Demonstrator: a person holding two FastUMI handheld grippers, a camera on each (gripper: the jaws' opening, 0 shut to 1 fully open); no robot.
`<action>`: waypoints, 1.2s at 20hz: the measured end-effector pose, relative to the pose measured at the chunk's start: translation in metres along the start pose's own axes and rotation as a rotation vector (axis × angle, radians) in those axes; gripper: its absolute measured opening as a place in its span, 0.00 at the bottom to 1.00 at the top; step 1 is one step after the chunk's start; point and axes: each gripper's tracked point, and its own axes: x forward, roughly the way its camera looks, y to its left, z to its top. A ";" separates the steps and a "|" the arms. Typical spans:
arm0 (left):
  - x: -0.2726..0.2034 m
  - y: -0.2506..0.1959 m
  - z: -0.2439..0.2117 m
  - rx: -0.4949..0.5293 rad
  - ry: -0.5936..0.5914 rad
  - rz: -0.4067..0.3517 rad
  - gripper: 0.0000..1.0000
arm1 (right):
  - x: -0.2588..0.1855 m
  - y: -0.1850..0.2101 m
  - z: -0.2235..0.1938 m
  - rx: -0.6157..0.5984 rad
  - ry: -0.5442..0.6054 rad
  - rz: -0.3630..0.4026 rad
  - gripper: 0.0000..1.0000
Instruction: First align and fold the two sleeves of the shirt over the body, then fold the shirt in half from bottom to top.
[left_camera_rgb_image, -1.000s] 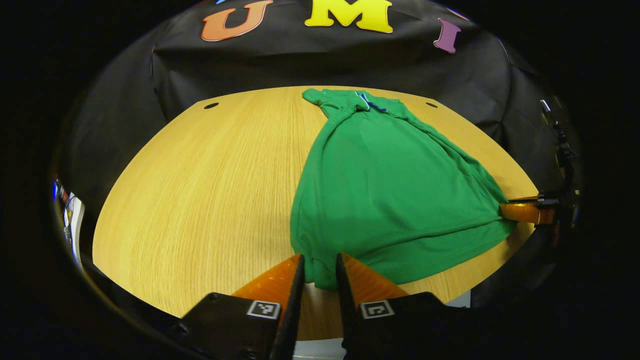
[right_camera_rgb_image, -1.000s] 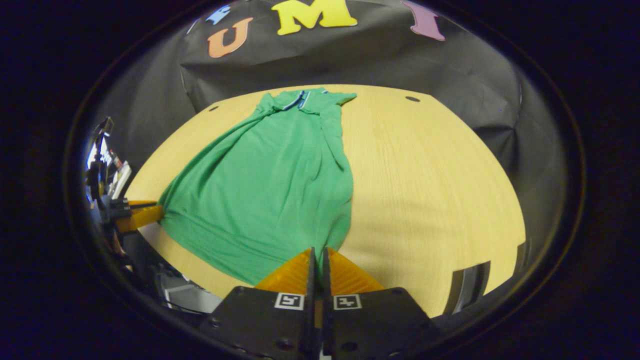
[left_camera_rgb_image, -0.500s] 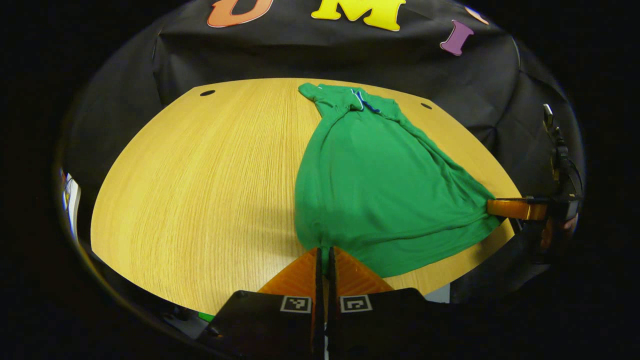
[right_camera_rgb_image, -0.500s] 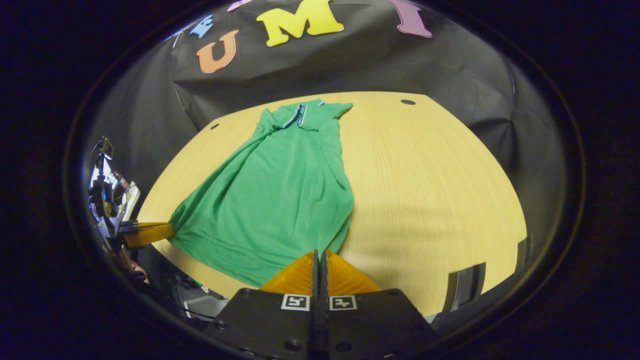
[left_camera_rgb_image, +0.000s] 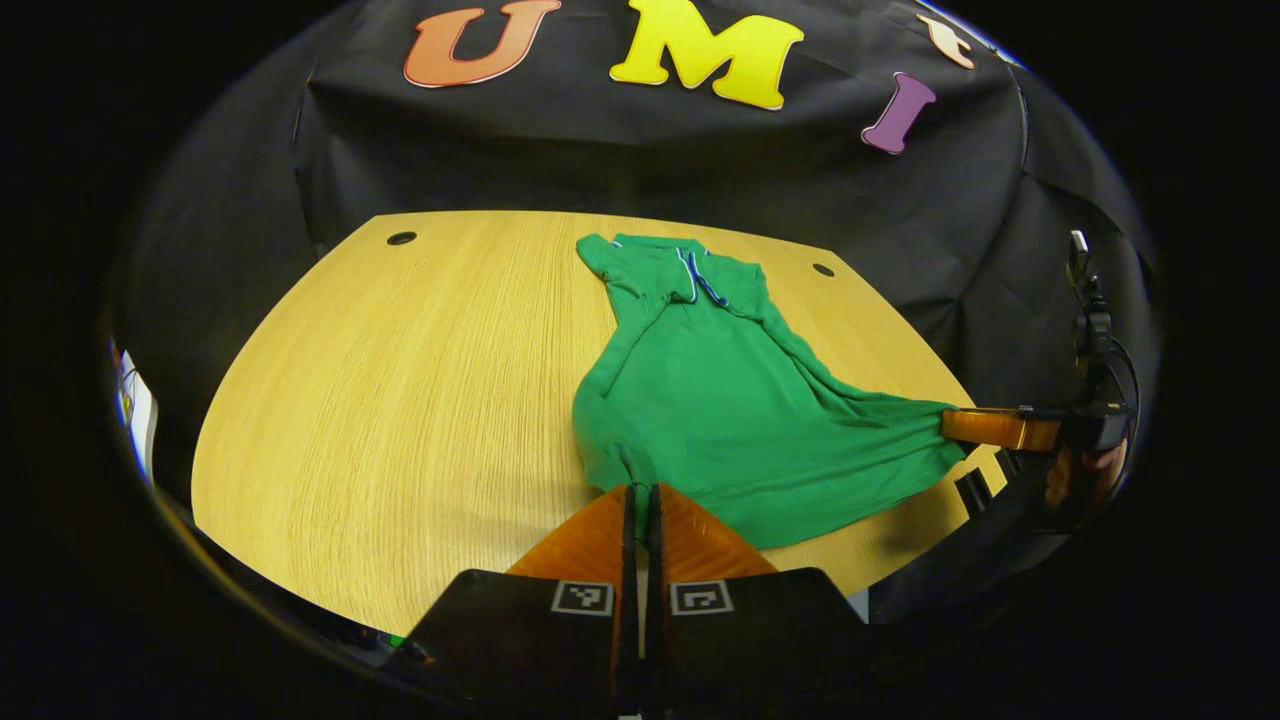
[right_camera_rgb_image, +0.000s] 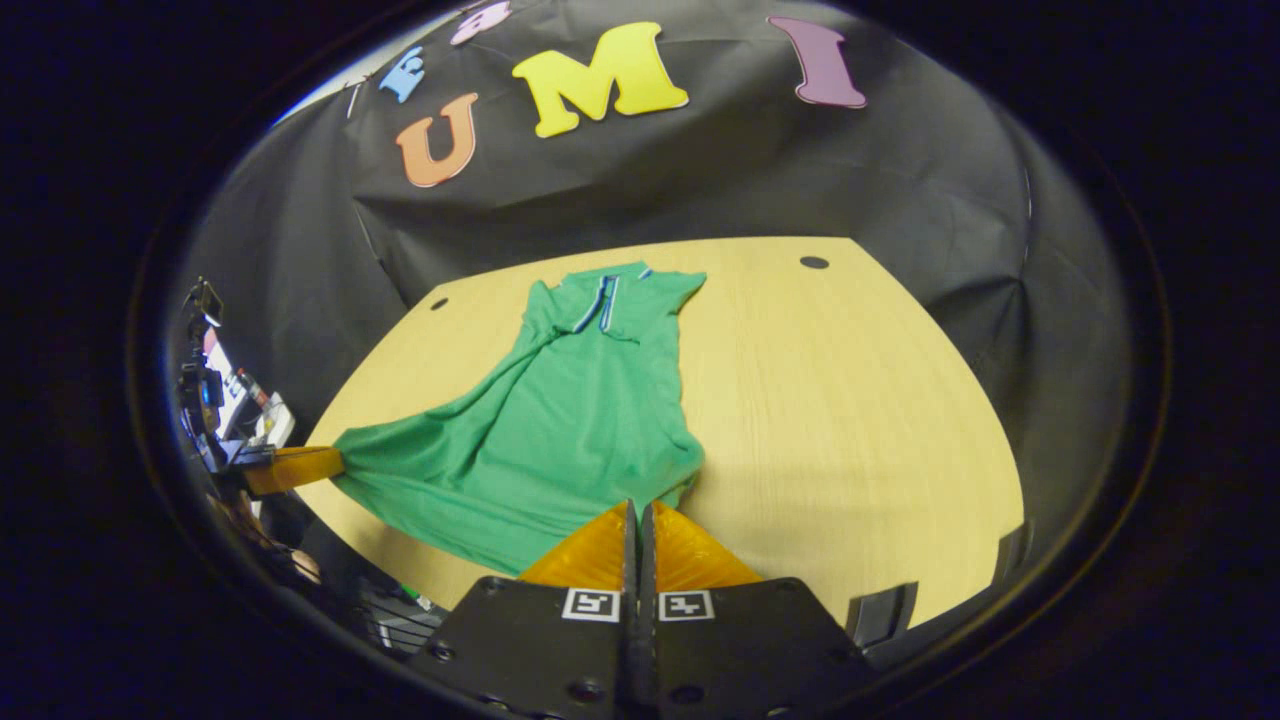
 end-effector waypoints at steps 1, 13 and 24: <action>0.002 -0.001 0.008 0.002 -0.015 -0.007 0.08 | 0.002 0.000 0.009 0.000 -0.009 0.002 0.00; 0.056 0.009 0.138 0.007 -0.170 0.004 0.08 | 0.053 0.000 0.152 0.013 -0.135 0.042 0.00; 0.144 0.022 0.293 0.018 -0.335 0.022 0.08 | 0.134 -0.006 0.310 -0.025 -0.240 0.027 0.00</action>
